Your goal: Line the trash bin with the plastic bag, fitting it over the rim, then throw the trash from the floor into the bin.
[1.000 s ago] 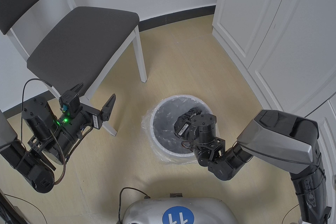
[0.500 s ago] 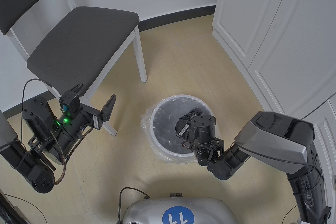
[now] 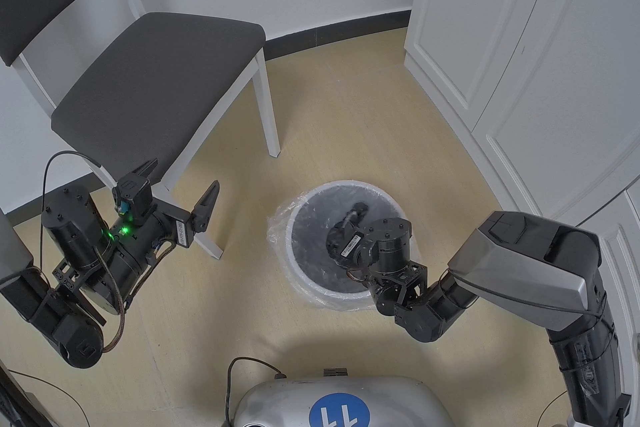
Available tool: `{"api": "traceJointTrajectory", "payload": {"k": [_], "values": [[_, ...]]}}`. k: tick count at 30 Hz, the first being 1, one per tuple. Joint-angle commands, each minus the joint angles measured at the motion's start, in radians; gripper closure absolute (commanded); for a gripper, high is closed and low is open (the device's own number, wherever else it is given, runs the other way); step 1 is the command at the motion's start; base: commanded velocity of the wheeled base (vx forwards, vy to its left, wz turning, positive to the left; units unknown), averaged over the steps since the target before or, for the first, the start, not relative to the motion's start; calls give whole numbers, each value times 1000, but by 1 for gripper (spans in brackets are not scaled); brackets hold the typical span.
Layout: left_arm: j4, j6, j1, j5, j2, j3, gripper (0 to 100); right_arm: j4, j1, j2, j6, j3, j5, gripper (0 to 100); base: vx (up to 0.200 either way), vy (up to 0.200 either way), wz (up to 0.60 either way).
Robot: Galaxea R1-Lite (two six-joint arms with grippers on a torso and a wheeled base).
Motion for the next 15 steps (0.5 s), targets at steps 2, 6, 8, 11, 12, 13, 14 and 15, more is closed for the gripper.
{"api": "traceJointTrajectory", "payload": {"k": [2, 6, 8, 11, 12, 13, 14, 15], "values": [[-1, 1, 1, 0, 3, 0, 0, 0, 2, -15, -1, 1, -4, 0, 0, 0, 0], [-1, 1, 1, 0, 1, 0, 0, 0, 5, -47, -2, 8, -7, 0, 0, 0, 0], [-1, 1, 2, 0, 1, 0, 0, 0, 5, -58, -2, 13, -7, 0, 0, 0, 0], [-1, 1, 2, 0, 1, 0, 0, 1, 7, -69, -4, 16, -7, 0, 0, 0, 0], [-1, 1, 1, 0, 1, 0, 0, -2, 7, -82, -8, 28, -7, 0, 0, 0, 0], [-1, 1, 2, 0, 1, 0, 0, -3, 7, -85, -13, 33, -7, 0, 0, 0, 0], [-1, 1, 2, 0, 1, 0, 0, -5, 7, -99, -30, 45, -7, 0, 0, 0, 0], [1, 1, 2, 0, 1, 0, 0, -10, 7, -115, -57, 63, -7, 0, 0, 0, 0]]}}
